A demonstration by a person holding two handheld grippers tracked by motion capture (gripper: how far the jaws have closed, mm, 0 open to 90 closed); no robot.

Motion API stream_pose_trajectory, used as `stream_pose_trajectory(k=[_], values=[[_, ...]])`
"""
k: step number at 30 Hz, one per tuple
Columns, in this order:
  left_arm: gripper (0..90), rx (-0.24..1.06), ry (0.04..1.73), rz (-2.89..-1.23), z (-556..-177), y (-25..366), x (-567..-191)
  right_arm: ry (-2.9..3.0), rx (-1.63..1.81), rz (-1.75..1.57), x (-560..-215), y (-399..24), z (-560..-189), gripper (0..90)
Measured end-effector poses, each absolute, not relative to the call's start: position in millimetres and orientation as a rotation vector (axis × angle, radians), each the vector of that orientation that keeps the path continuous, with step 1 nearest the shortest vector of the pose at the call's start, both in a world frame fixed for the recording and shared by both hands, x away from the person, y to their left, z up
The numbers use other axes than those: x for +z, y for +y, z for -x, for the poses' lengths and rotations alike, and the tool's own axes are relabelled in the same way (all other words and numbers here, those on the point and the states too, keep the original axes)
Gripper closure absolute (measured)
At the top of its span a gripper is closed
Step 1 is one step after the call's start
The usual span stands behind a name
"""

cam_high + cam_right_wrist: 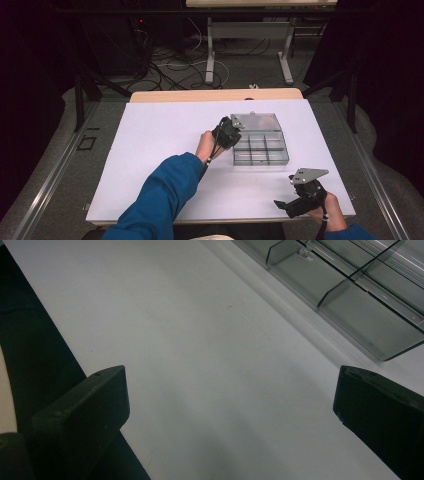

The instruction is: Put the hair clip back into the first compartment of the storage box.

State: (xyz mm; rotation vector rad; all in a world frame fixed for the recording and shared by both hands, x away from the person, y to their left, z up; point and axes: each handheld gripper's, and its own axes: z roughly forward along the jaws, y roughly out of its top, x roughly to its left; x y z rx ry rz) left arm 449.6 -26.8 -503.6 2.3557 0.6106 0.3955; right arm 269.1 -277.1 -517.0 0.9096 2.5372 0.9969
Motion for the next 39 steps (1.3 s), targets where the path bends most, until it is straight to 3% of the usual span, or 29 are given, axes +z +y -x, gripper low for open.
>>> stream_pose_trajectory(k=[39], values=[[89.8, 0.378, 0.608, -2.424, -452.0, -37.9, -519.5, 2.537, 0.988, -0.908, -517.2, -276.6, -269.3, 1.3]])
